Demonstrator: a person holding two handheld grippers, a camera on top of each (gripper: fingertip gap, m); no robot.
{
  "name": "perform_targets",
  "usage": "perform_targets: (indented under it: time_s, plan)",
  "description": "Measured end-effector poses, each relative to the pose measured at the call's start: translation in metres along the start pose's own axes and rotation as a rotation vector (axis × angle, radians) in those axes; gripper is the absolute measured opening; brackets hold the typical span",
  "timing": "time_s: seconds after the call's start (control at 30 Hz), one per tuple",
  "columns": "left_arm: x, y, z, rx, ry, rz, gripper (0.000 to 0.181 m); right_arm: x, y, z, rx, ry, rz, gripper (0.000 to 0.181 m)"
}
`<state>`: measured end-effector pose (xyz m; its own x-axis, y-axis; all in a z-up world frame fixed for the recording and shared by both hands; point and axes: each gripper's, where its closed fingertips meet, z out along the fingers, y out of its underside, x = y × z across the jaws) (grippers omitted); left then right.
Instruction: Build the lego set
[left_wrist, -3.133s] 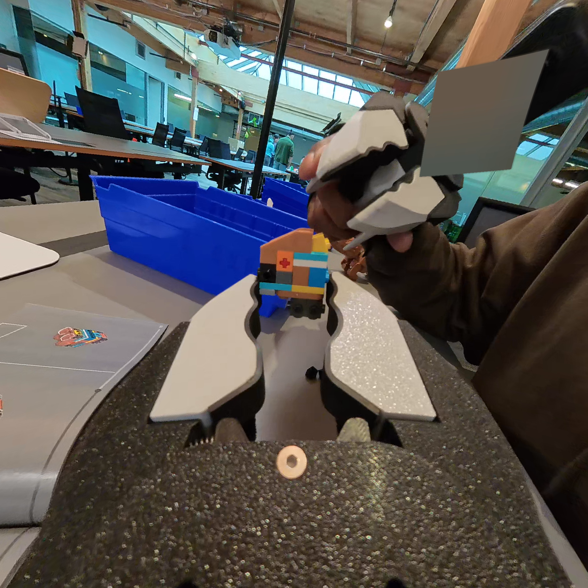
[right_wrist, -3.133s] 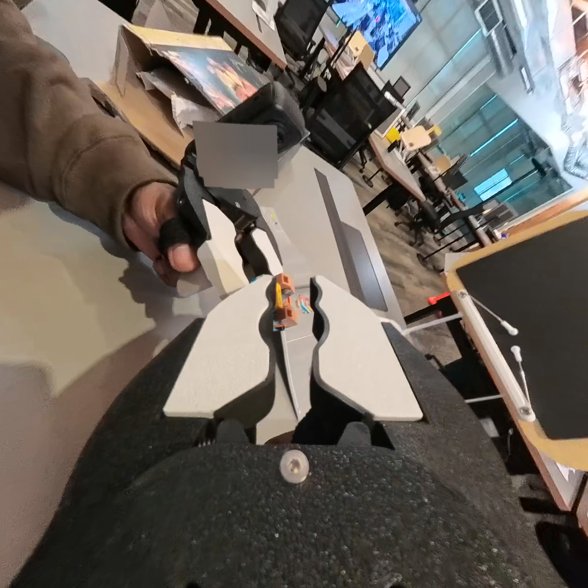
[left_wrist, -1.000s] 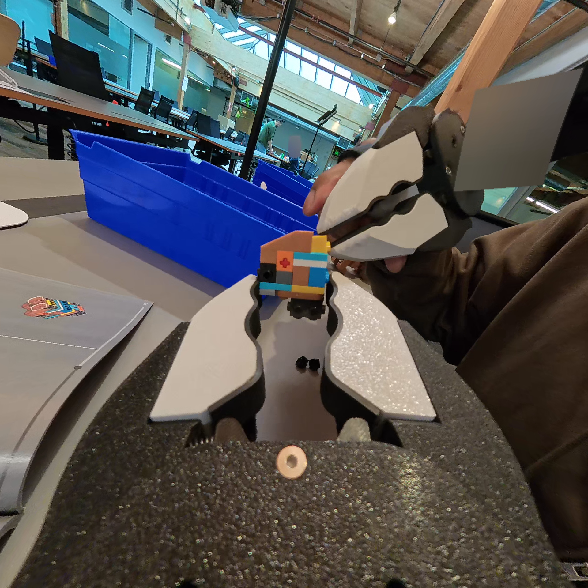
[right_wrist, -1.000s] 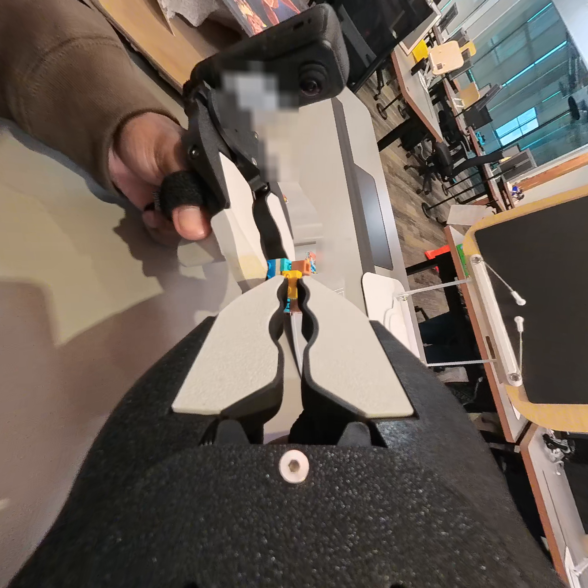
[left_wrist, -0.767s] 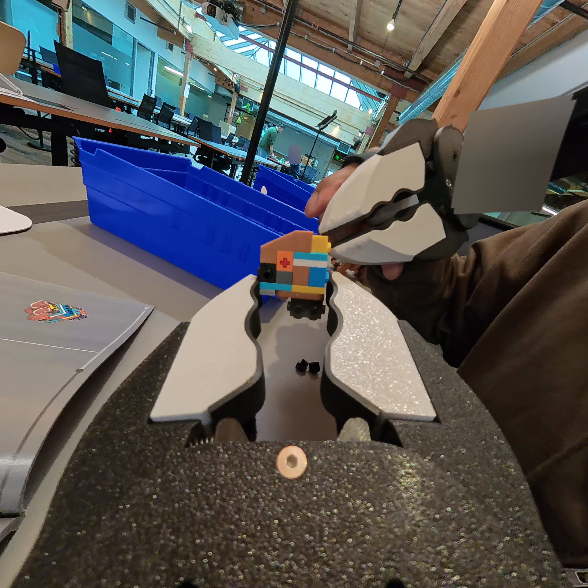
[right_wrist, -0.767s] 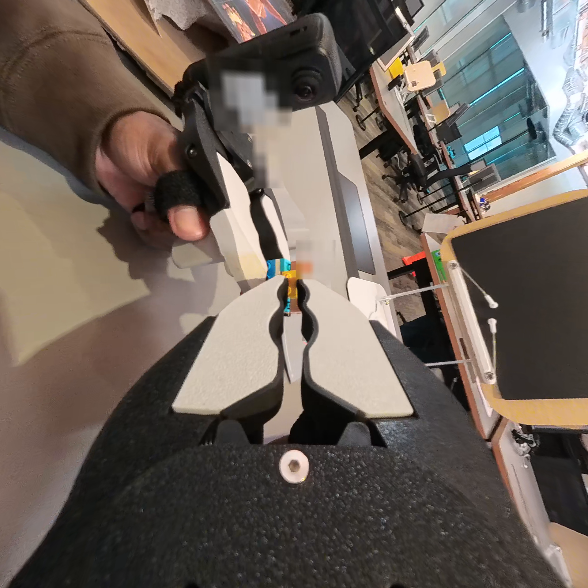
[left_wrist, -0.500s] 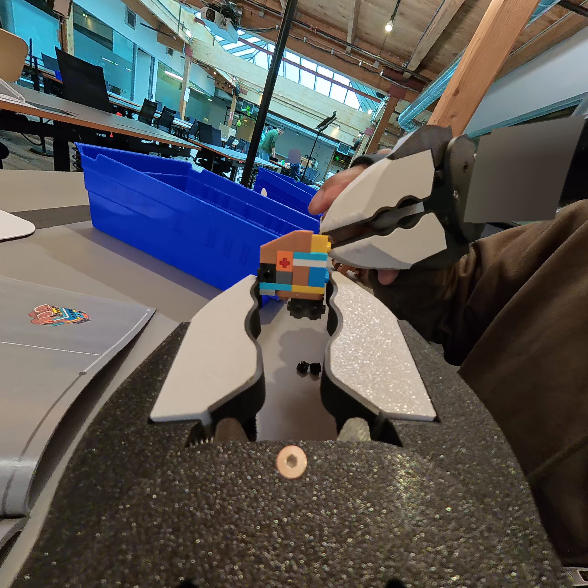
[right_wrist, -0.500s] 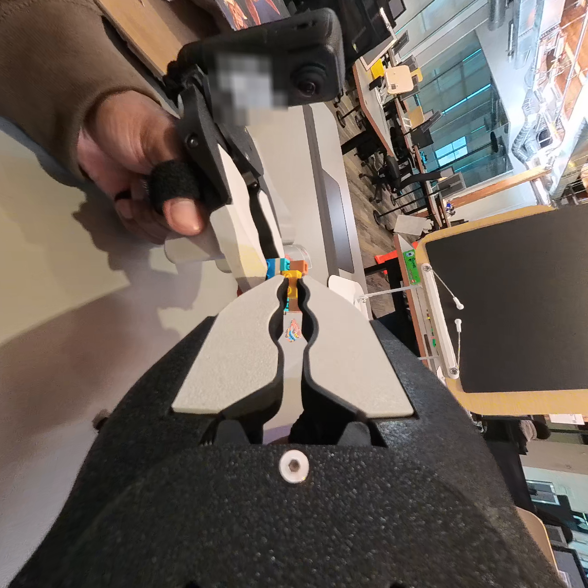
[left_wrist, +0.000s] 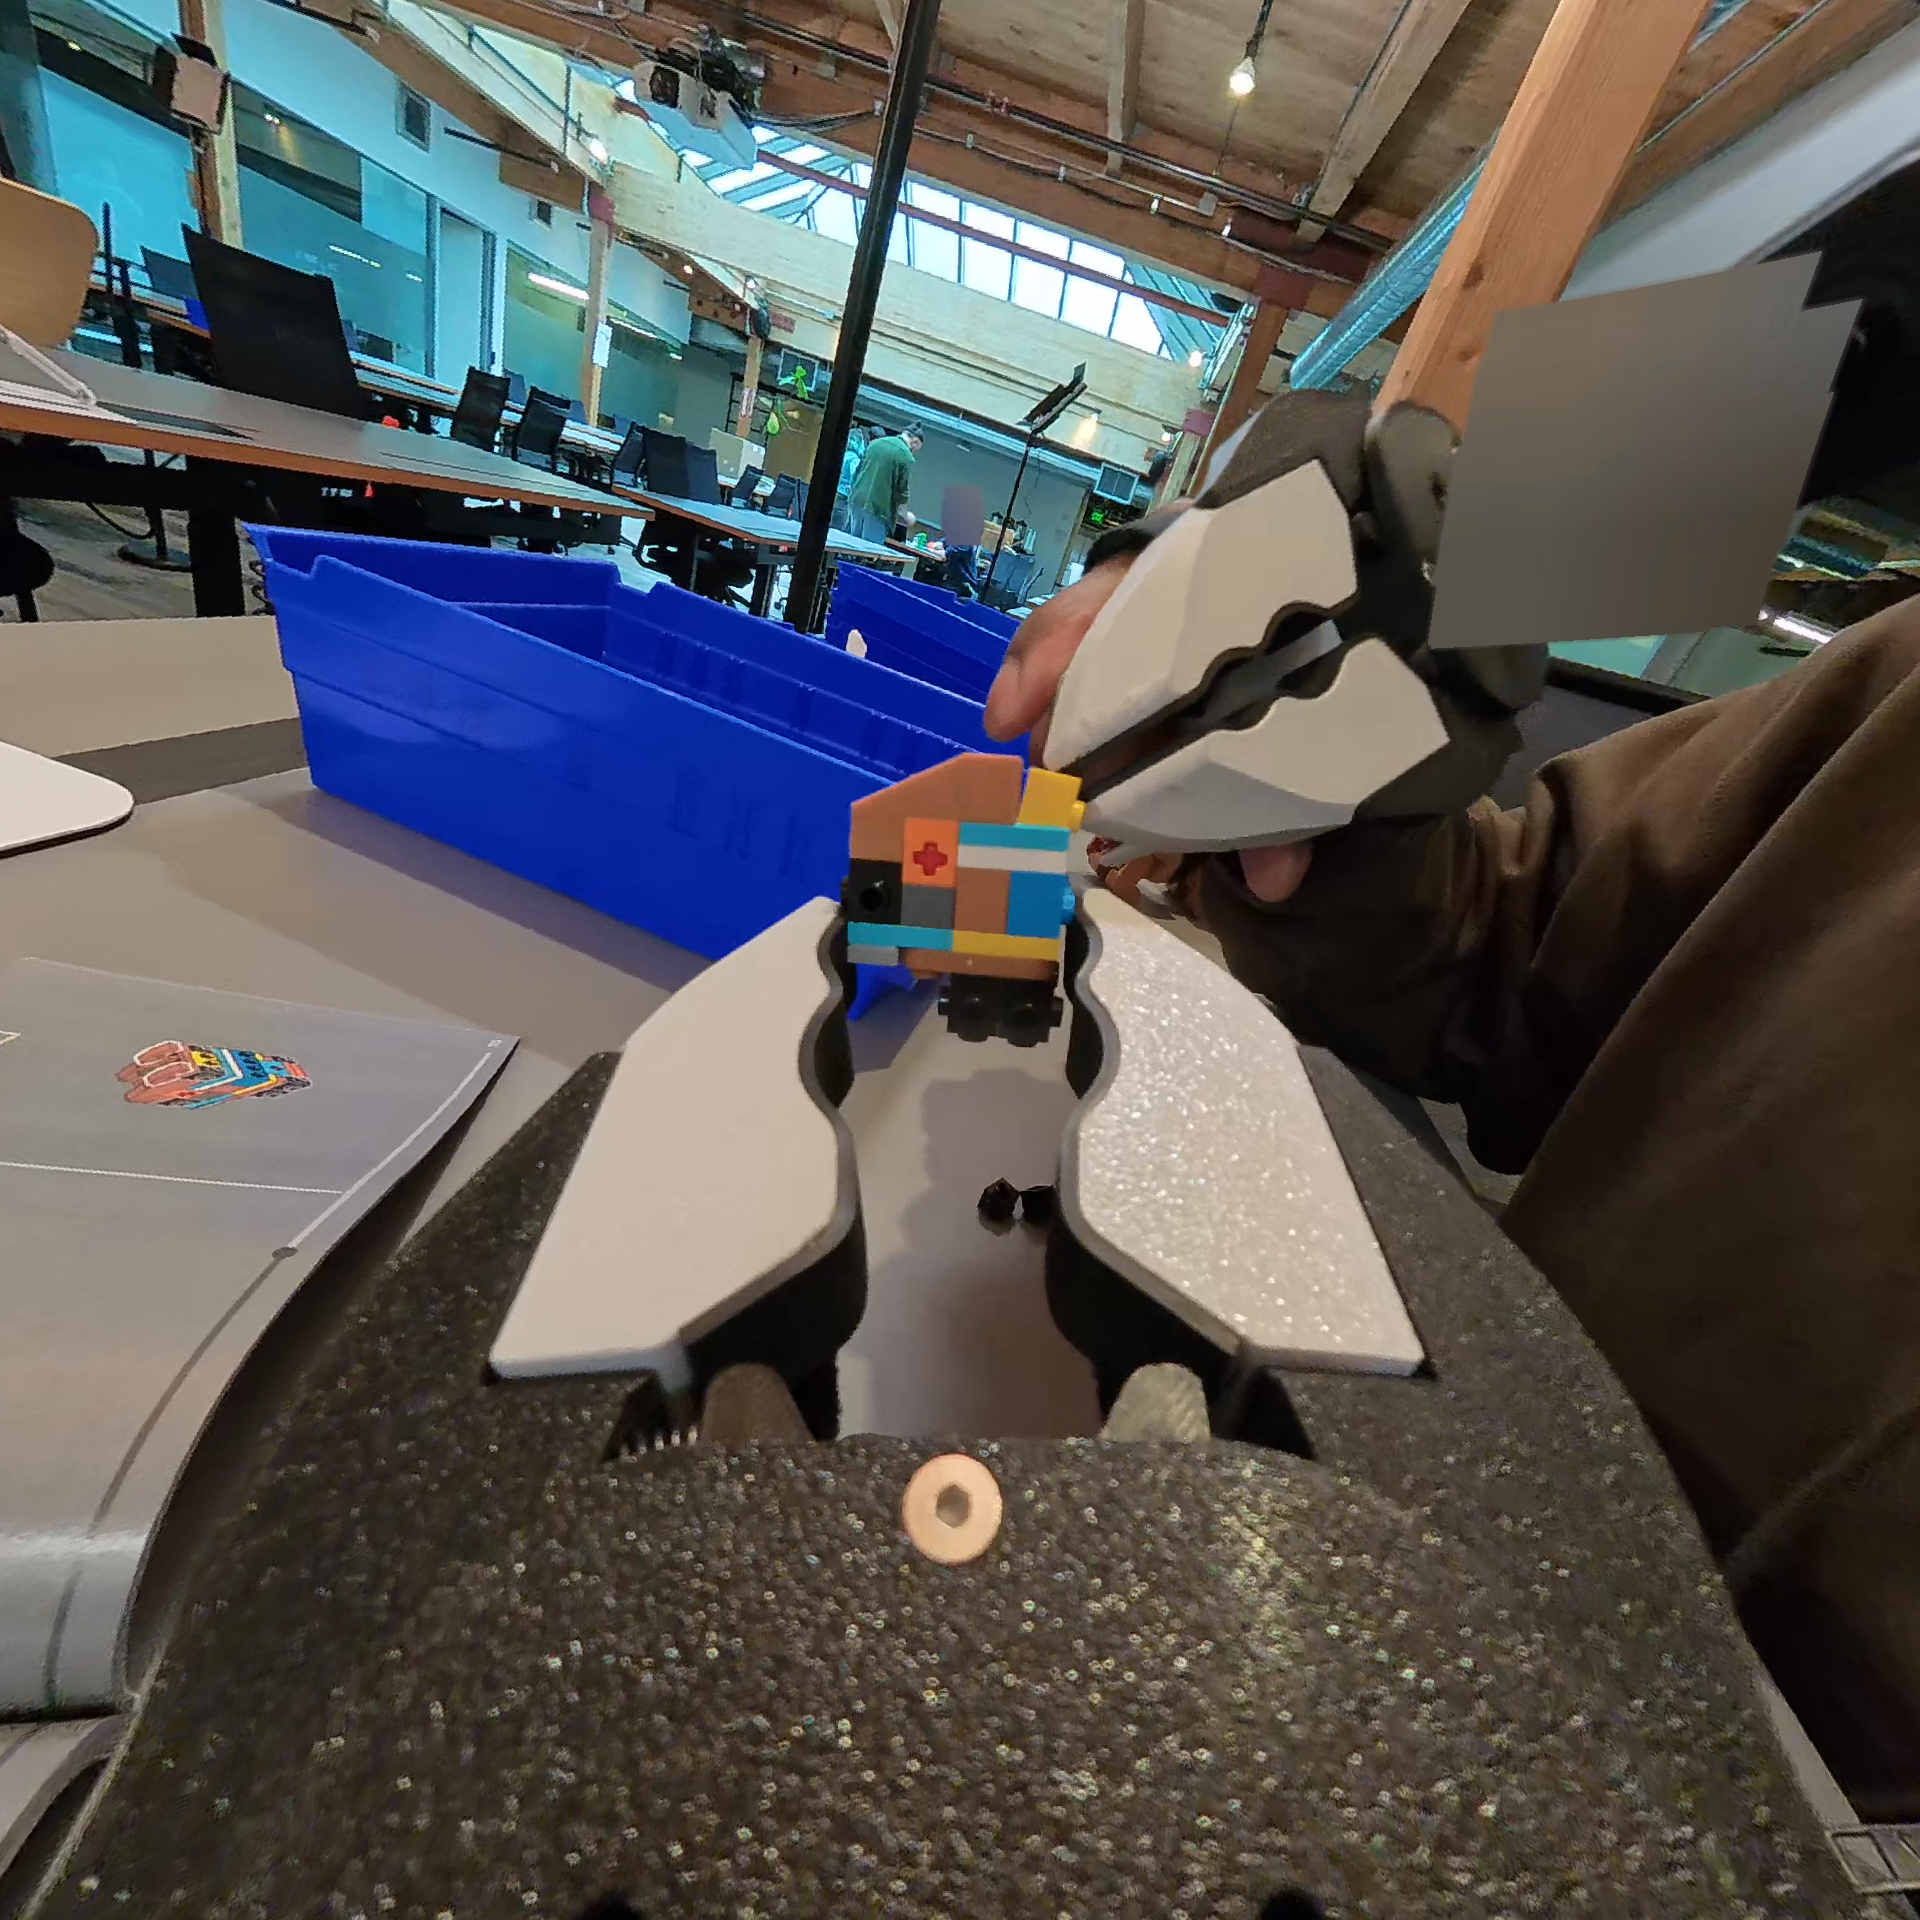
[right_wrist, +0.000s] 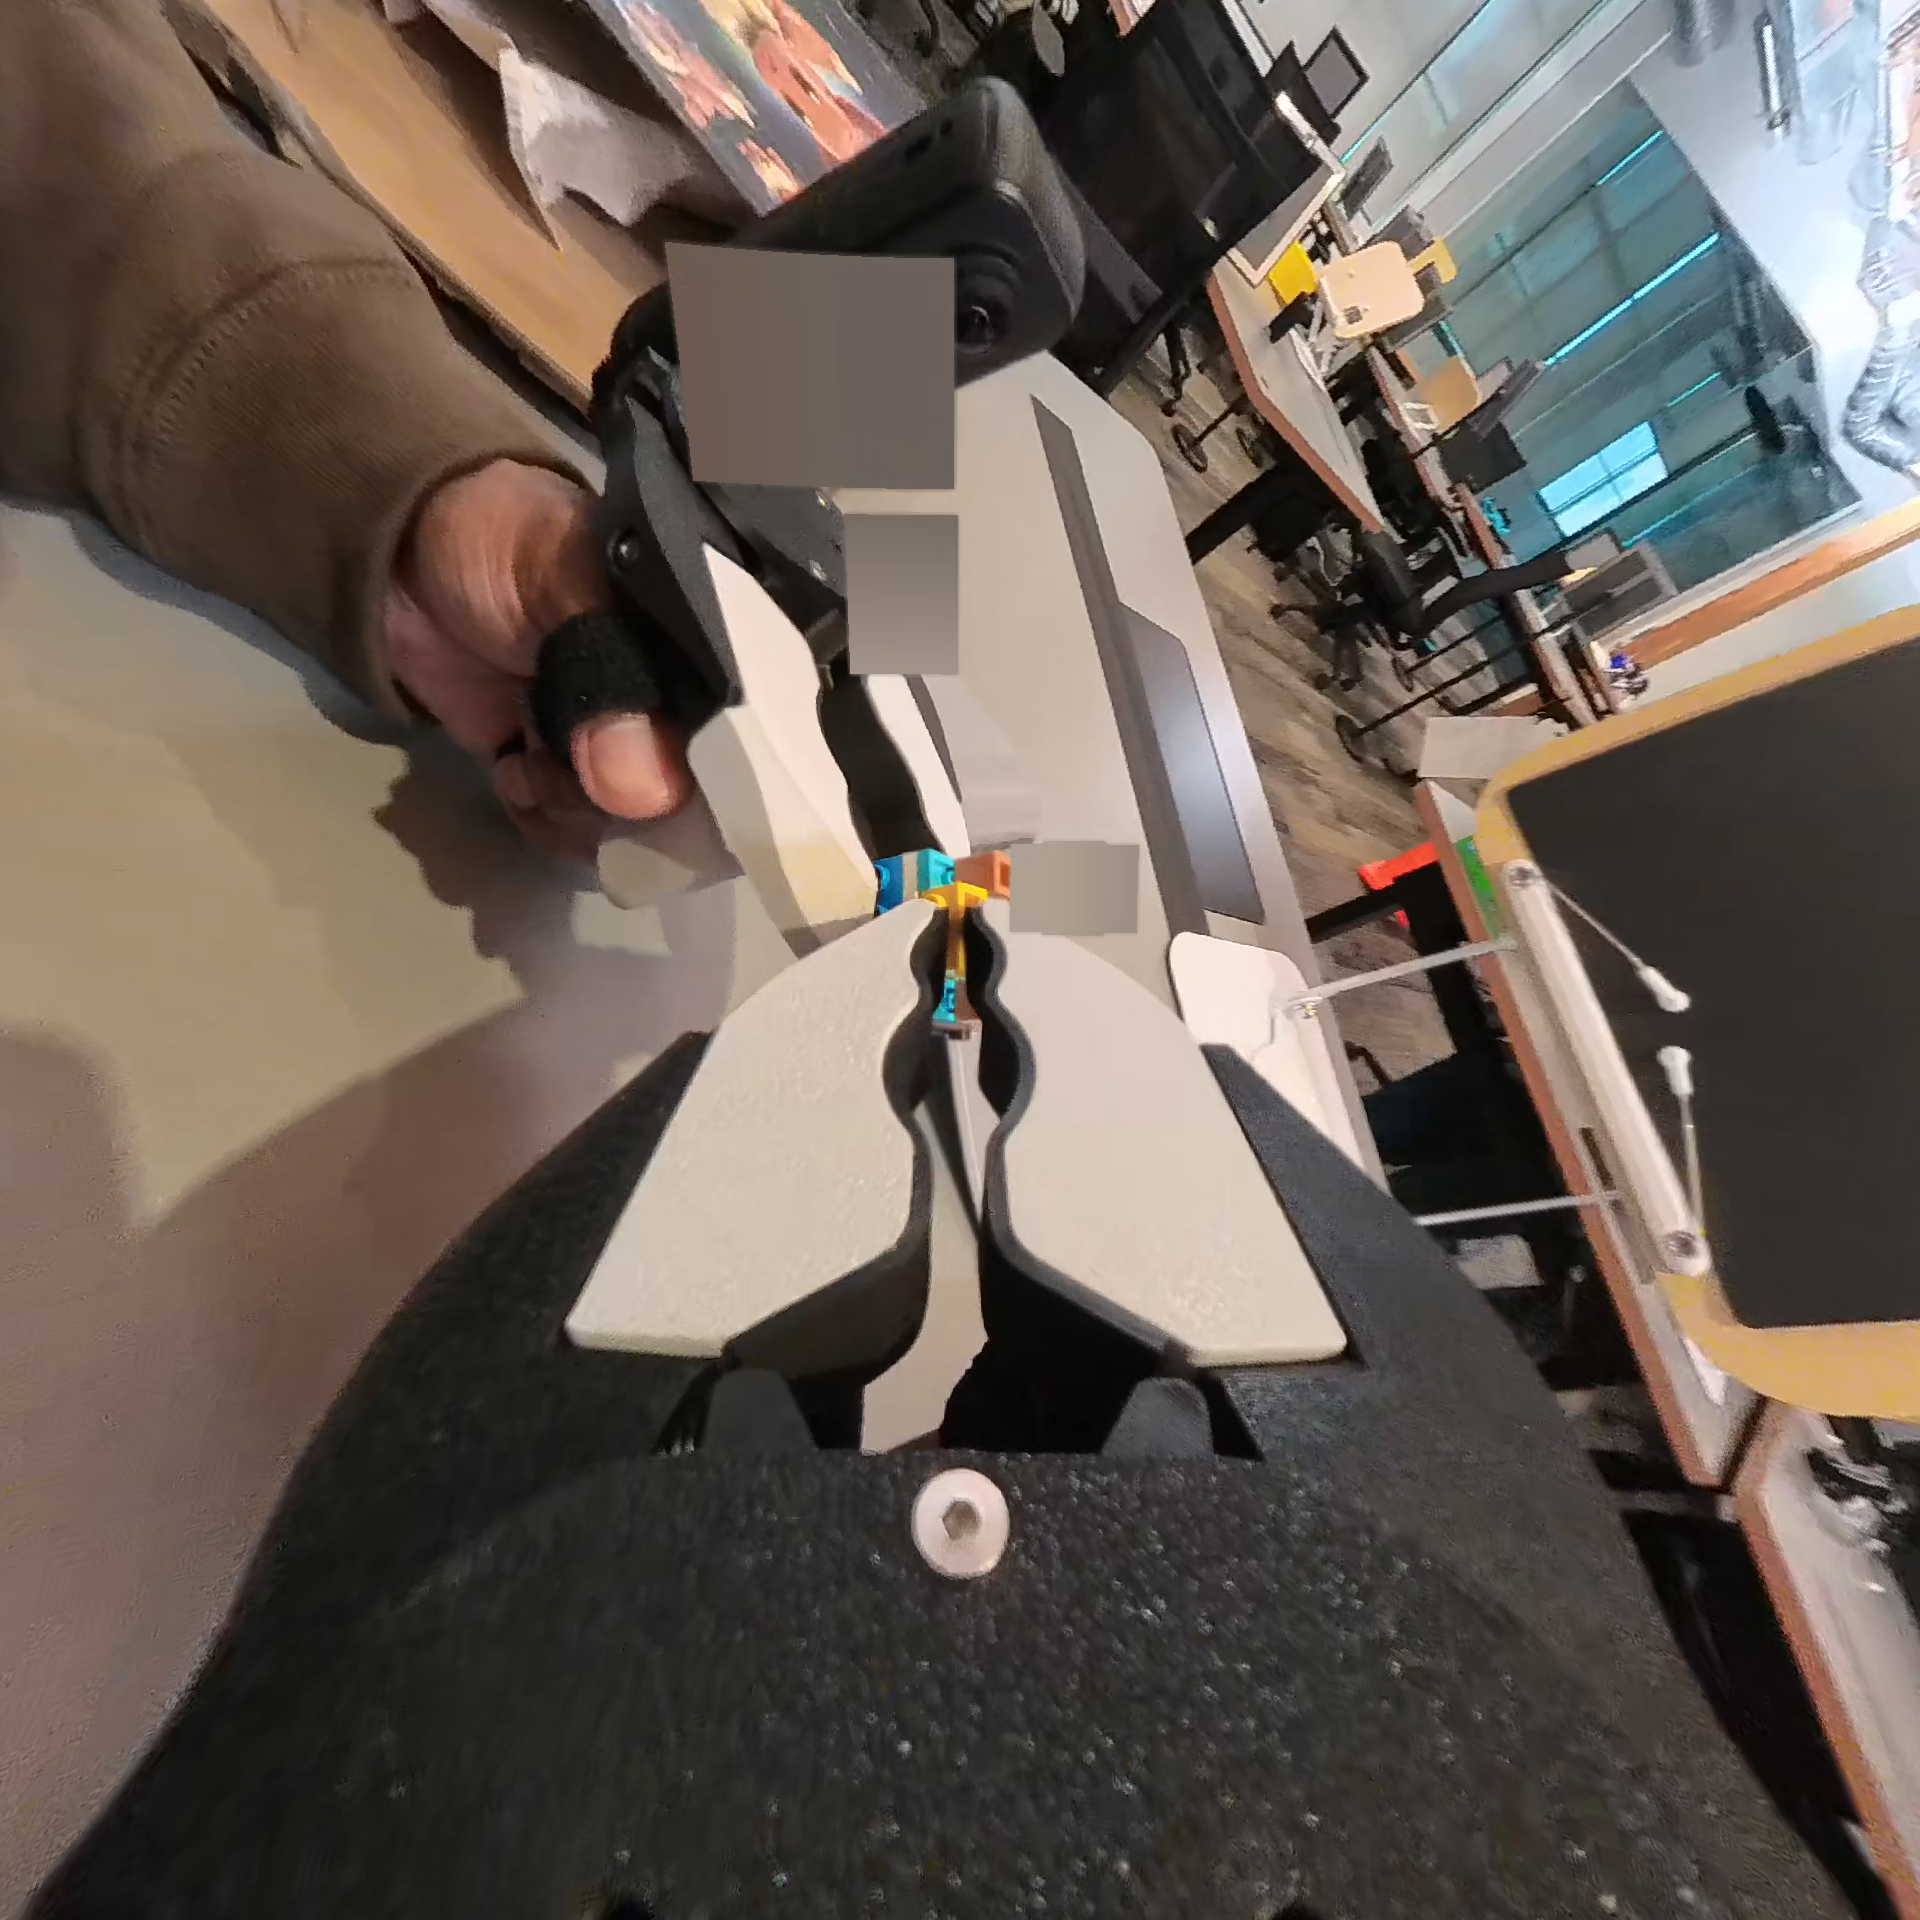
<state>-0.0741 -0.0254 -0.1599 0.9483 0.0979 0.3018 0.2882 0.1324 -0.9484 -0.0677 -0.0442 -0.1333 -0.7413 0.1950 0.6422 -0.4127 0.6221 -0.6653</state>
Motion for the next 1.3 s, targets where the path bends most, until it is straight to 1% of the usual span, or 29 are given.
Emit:
perform_targets:
  time_s: [0.17,0.5,0.73,0.8,0.87,0.93,1.0,1.1,1.2,1.3]
  plan:
    - [0.002,0.001,0.0,0.002,0.01,0.009,0.038,-0.002,0.001,-0.001,0.016,-0.046,0.07,0.003]
    - [-0.001,0.001,0.0,0.029,0.007,-0.053,0.038,-0.001,0.004,0.002,0.024,-0.046,0.105,0.005]
    - [-0.003,0.0,0.0,0.038,-0.004,-0.053,0.038,-0.002,0.005,0.003,0.031,-0.05,0.115,0.005]
    - [-0.001,-0.001,0.0,0.043,0.008,-0.048,0.038,-0.001,0.002,0.002,0.052,-0.051,0.099,0.005]
    - [0.004,-0.007,0.0,0.076,0.042,-0.063,0.038,0.002,-0.006,-0.001,0.103,-0.034,0.087,0.005]
    - [0.005,-0.011,-0.001,0.095,0.047,-0.07,0.038,0.004,-0.011,-0.003,0.136,-0.024,0.076,0.015]
    - [0.003,-0.013,-0.003,0.116,0.055,-0.105,0.038,0.009,-0.013,-0.006,0.163,0.016,0.041,0.02]
    - [0.001,-0.016,-0.005,0.143,0.085,-0.178,0.038,0.009,-0.012,-0.007,0.18,0.007,0.024,0.03]
    - [0.0,-0.016,-0.006,0.153,0.104,-0.223,0.038,0.007,-0.009,-0.006,0.176,0.025,-0.044,0.04]
    - [0.0,-0.015,-0.006,0.159,0.131,-0.273,0.039,0.0,-0.002,0.0,0.145,0.013,-0.098,0.051]
